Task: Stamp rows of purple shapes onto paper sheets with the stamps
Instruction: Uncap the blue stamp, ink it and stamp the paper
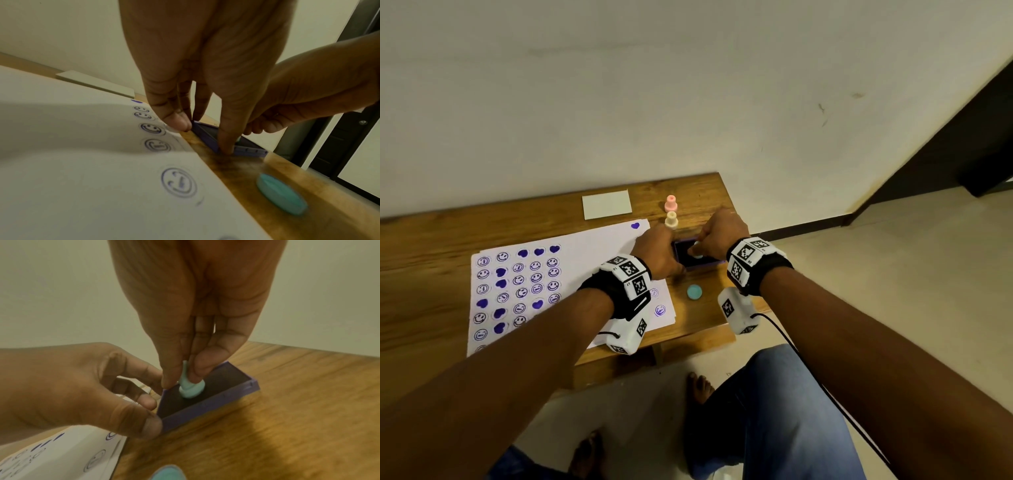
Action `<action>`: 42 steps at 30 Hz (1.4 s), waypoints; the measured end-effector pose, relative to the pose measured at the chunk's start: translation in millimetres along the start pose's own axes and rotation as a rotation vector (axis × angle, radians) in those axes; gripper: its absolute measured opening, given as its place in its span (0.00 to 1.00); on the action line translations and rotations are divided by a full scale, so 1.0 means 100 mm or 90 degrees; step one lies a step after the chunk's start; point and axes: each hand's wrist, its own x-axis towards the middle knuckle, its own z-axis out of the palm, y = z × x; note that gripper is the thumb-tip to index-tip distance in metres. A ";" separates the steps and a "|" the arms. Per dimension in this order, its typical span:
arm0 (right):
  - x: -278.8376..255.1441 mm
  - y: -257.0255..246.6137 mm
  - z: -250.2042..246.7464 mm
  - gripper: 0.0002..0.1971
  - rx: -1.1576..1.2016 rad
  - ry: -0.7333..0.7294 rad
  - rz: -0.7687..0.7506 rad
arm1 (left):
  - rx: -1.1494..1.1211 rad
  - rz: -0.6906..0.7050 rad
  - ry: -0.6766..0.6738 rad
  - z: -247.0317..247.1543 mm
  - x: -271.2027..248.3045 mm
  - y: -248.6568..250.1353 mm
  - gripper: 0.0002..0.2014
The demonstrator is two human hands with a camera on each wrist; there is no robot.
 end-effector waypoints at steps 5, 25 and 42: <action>-0.07 -0.02 0.05 0.15 0.024 0.028 0.006 | -0.035 -0.001 0.030 -0.07 -0.21 -0.07 0.28; -1.44 -0.22 0.55 0.24 1.346 -0.317 0.100 | -0.167 -0.110 0.113 -0.59 -1.38 -0.97 0.22; -1.58 -0.56 0.95 0.48 1.443 -0.346 0.067 | -0.104 -0.141 0.127 -0.56 -1.52 -1.39 0.21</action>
